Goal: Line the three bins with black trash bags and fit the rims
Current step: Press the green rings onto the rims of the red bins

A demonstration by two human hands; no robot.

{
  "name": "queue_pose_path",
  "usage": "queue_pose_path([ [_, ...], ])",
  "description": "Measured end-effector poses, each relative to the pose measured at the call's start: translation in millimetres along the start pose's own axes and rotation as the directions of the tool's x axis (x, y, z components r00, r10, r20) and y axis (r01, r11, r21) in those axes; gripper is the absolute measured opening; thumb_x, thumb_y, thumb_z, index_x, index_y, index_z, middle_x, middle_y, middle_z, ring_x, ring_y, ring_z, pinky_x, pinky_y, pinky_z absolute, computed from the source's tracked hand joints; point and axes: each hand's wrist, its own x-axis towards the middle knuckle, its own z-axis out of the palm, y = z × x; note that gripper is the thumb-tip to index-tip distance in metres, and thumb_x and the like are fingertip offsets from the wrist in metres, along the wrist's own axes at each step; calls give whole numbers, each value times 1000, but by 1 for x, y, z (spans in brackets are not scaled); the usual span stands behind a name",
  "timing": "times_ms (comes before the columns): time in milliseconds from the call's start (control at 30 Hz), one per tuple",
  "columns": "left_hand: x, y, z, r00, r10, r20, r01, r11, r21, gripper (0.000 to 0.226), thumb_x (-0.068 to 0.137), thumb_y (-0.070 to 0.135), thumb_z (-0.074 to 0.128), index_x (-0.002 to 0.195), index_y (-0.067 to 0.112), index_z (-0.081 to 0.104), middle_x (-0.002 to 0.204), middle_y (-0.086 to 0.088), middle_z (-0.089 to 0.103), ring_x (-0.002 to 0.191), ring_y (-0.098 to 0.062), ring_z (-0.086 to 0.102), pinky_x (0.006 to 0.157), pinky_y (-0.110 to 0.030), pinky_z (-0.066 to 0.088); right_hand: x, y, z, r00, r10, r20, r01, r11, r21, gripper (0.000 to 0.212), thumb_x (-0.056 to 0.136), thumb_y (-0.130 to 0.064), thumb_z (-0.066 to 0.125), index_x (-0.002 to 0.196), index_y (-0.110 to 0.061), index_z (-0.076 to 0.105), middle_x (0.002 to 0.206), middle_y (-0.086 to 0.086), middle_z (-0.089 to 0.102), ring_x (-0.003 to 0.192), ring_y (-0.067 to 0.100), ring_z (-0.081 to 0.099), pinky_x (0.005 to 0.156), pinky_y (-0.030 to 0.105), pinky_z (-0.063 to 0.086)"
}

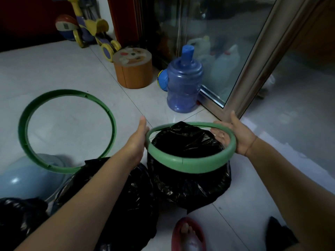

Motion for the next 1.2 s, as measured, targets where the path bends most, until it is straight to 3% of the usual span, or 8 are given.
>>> queue_pose_path([
  [133, -18, -14, 10, 995, 97, 6, -92, 928, 360, 63, 91, 67, 23, 116, 24, 63, 119, 5, 60, 101, 0, 60, 88, -23, 44, -11, 20, -3, 999, -43, -17, 36, 955, -295, 77, 90, -65, 25, 142, -9, 39, 144, 8, 46, 119, 16, 52, 104, 29, 38],
  [233, -18, -25, 23, 992, 116, -55, -71, 854, 515, 74, 92, 64, 25, 137, 9, 44, 142, -11, 45, 130, -24, 43, 109, -42, 32, -19, 43, -1, 994, -58, -92, 13, 902, -431, 73, 88, -67, 30, 138, -17, 47, 141, 9, 50, 129, 24, 47, 115, 41, 29],
  [367, -21, -43, 39, 979, 134, -153, -8, 779, 627, 83, 94, 61, 27, 151, 4, 8, 160, -14, 6, 148, -24, 3, 119, -39, 4, -26, 67, 8, 916, -305, -261, 112, 819, -562, 61, 95, -57, 28, 140, -19, 43, 147, 5, 44, 136, 22, 38, 109, 28, 22],
  [833, -19, -41, 43, 972, 129, -196, 6, 822, 570, 81, 95, 60, 25, 151, 6, 4, 161, -10, 1, 148, -21, -3, 119, -38, 0, -17, 70, 12, 881, -379, -284, 48, 667, -743, 61, 97, -53, 20, 144, -17, 36, 152, 10, 36, 140, 26, 32, 117, 40, 20],
  [933, -31, -28, 17, 944, 260, -202, -151, 888, 435, 76, 95, 54, 34, 152, 8, 11, 161, -8, 5, 147, -19, 6, 119, -34, 5, -17, 55, 21, 834, -479, -272, 21, 521, -854, 56, 100, -44, 25, 148, -16, 27, 157, 9, 24, 144, 24, 20, 118, 42, 11],
  [1033, -49, -13, -48, 835, 425, -349, -284, 876, 389, 67, 96, 50, 37, 150, 14, 22, 159, -3, 17, 145, -15, 16, 113, -23, 9, -17, 31, 61, 781, -612, -126, 212, 449, -868, 56, 99, -41, 31, 148, -14, 26, 157, 10, 21, 145, 24, 18, 119, 40, 11],
  [1100, -57, -7, -107, 735, 451, -506, -293, 885, 362, 62, 97, 49, 35, 148, 14, 27, 157, -4, 25, 143, -17, 23, 106, -21, 13, -14, 18, 105, 787, -617, -19, 373, 500, -782, 56, 99, -40, 33, 148, -13, 26, 157, 8, 23, 145, 21, 19, 118, 32, 12],
  [1200, -63, -10, -193, 644, 333, -688, -233, 943, 238, 61, 100, 47, 30, 148, 10, 30, 155, -8, 29, 141, -20, 28, 104, -20, 15, -5, 16, 187, 901, -424, 96, 412, 764, -496, 55, 98, -47, 30, 142, -15, 37, 144, 0, 39, 137, 13, 31, 112, 21, 17],
])
